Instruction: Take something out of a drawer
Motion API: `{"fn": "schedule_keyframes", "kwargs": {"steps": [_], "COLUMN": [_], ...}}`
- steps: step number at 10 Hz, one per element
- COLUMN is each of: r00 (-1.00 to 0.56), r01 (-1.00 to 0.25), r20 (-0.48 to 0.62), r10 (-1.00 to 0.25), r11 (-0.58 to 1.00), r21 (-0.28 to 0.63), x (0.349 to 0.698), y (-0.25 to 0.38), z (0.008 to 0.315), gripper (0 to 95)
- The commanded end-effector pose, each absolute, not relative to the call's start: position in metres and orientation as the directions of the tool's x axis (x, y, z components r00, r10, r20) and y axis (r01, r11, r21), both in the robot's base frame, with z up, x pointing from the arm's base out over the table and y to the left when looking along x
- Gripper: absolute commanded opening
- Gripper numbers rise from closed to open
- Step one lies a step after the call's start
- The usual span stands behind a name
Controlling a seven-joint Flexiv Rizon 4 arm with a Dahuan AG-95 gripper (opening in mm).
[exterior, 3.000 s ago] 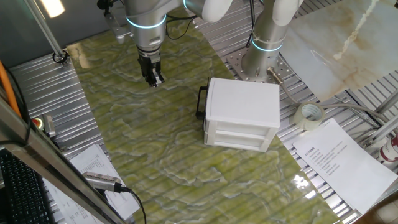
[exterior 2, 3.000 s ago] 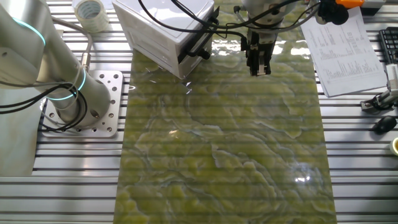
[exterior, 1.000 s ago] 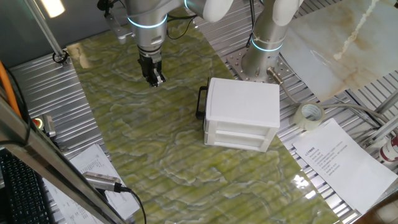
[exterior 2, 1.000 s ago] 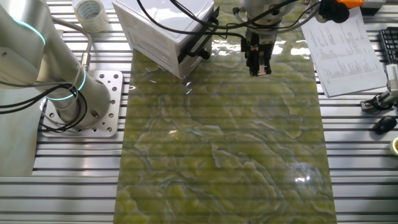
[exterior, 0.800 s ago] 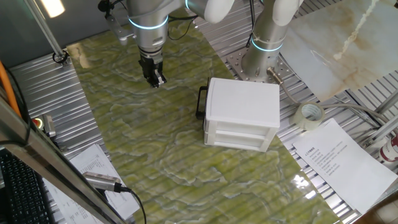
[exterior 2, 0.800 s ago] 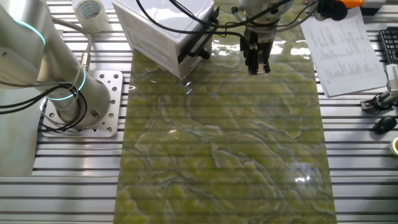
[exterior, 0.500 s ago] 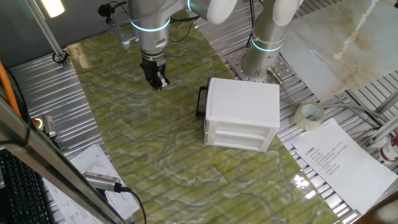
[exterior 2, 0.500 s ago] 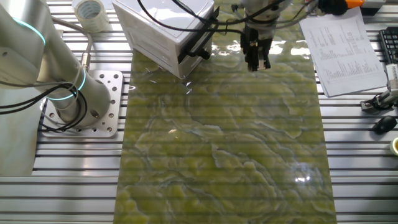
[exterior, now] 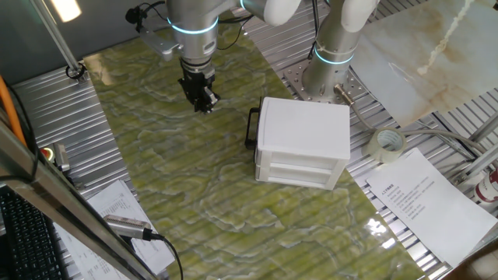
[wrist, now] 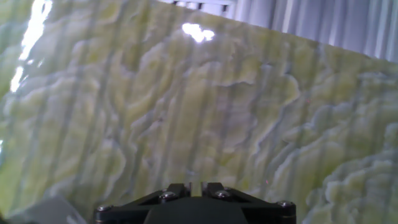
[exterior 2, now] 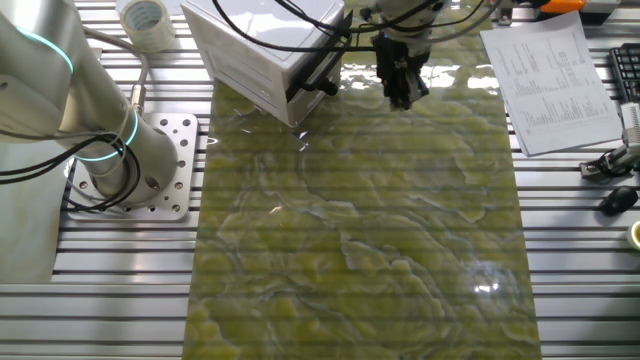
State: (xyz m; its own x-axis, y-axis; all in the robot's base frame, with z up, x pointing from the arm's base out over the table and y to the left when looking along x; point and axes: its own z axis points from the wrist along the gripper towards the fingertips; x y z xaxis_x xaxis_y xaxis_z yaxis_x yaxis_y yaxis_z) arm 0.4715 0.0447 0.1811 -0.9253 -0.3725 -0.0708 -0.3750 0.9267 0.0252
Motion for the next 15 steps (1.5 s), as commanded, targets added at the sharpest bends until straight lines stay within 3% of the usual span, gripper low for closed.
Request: {"fn": "schedule_keyframes", "kwargs": {"steps": [1, 2, 3, 15], "r00": [-0.905, -0.906, -0.915, -0.942], "r01": [-0.424, -0.424, -0.405, -0.327], "r20": [-0.064, -0.053, -0.034, 0.050], "r10": [-0.420, -0.421, -0.403, -0.332], "r11": [0.904, 0.904, 0.912, 0.941], "r21": [0.063, 0.065, 0.064, 0.088], "x": [0.4604, 0.4573, 0.4558, 0.4551], "y": [0.0569, 0.0573, 0.0570, 0.0564], "z": [0.1824, 0.1848, 0.1866, 0.1867], "gripper": [19.0, 19.0, 0.0, 0.0]}}
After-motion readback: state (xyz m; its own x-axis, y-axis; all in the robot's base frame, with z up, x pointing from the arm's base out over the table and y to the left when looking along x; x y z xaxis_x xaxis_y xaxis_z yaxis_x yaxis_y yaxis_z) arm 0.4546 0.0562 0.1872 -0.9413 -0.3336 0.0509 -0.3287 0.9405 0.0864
